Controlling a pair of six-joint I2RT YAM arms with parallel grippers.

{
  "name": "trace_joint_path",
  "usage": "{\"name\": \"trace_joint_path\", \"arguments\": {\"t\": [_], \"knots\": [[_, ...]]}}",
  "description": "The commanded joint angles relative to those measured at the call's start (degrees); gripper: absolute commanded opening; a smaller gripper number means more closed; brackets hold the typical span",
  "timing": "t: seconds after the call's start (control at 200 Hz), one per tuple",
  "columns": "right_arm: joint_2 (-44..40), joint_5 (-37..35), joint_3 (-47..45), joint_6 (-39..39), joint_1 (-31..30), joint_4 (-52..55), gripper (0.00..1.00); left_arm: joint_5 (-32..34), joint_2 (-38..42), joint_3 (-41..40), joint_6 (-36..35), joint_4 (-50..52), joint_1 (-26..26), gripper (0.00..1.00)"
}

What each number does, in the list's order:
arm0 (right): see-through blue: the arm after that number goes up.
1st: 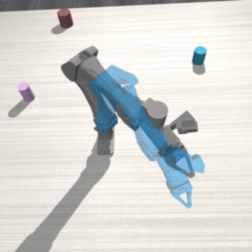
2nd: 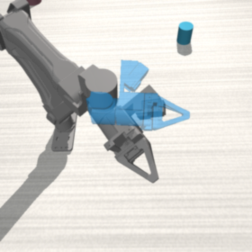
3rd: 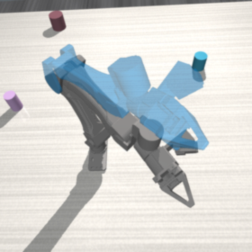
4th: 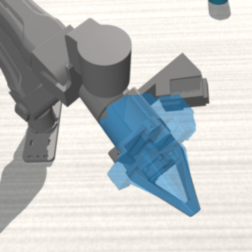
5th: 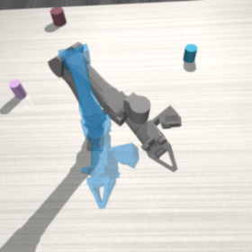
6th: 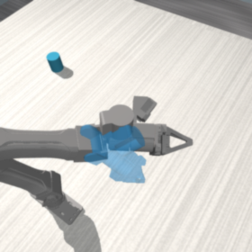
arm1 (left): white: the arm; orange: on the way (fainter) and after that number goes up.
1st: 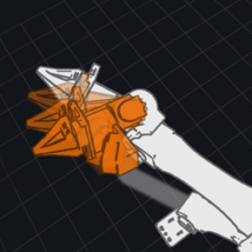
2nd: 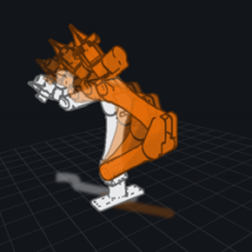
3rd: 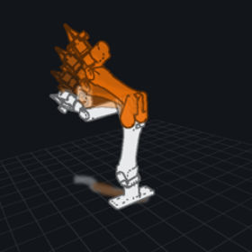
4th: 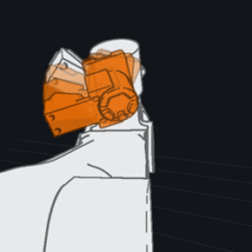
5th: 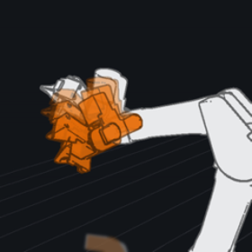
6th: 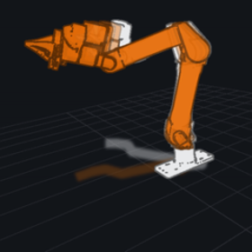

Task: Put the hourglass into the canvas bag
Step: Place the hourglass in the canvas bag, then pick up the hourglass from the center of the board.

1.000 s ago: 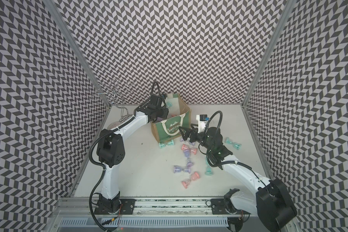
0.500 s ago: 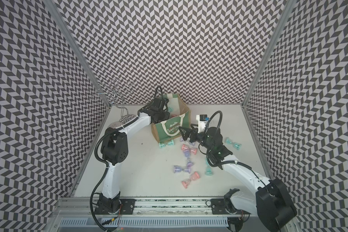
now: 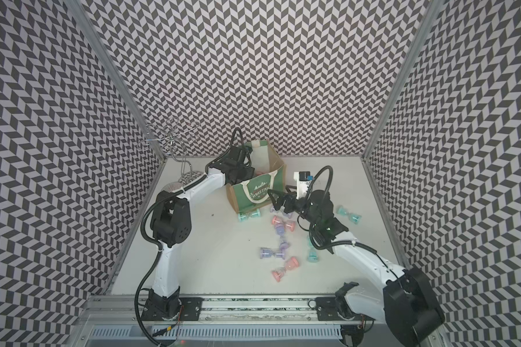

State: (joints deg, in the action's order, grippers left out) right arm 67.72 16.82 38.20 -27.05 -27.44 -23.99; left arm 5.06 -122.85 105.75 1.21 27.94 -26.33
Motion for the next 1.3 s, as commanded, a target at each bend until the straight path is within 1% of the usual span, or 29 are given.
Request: {"name": "trace_joint_path", "arguments": {"t": [0.0, 0.105, 0.18, 0.426, 0.576, 0.746, 0.881, 0.951, 1.066, 1.146, 1.227, 1.292], "knots": [[-1.76, 1.14, 0.83, 0.02, 0.42, -0.89, 0.99, -0.43, 5.5, -0.41, 0.45, -1.11, -0.04, 0.57], [-2.07, 1.97, 0.41, -0.36, 0.38, -0.94, 0.99, -1.27, 8.68, -1.68, 0.69, -2.13, -0.28, 0.58], [-2.32, 3.21, 0.69, -0.18, 0.39, 0.22, 0.99, -1.3, 10.87, -2.51, 0.88, -2.4, -0.55, 0.62], [-4.25, 5.5, 0.39, -0.23, 0.37, 4.25, 0.99, -3.7, 20.77, -9.3, 2.84, -6.11, -1.18, 0.62], [-5.64, 6.48, -0.15, -0.43, 0.39, 7.4, 0.99, -3.72, 28.15, -16.07, 4.27, -9.08, -2.04, 0.62], [-5.76, 8.95, -0.65, -0.29, 0.29, 11.11, 0.99, -6.19, 37.72, -25.12, 7.36, -12.64, -2.58, 0.62], [-6.54, 10.0, -2.32, -0.15, 0.32, 12.6, 0.99, -5.46, 44.66, -32.13, 9.48, -13.61, -3.26, 0.63], [-7.15, 10.33, -3.67, 0.06, 0.21, 12.83, 0.99, -4.02, 48.01, -35.66, 10.94, -13.87, -3.92, 0.65], [-7.91, 10.26, -6.07, 0.15, 0.03, 12.55, 0.99, -0.97, 53.06, -40.96, 13.87, -13.82, -5.62, 0.65], [-8.13, 12.4, -7.36, 1.02, -0.1, 12.41, 0.99, -0.49, 55.67, -44.57, 15.72, -14.56, -7.06, 0.65], [-7.75, 12.3, -9.29, 0.77, -0.67, 11.03, 0.99, 1.09, 57.26, -47.82, 17.78, -15.0, -8.22, 0.65], [-7.12, 12.16, -10.36, 0.38, -0.76, 10.25, 0.99, 1.12, 57.93, -50.64, 19.13, -15.35, -8.57, 0.64]]}}
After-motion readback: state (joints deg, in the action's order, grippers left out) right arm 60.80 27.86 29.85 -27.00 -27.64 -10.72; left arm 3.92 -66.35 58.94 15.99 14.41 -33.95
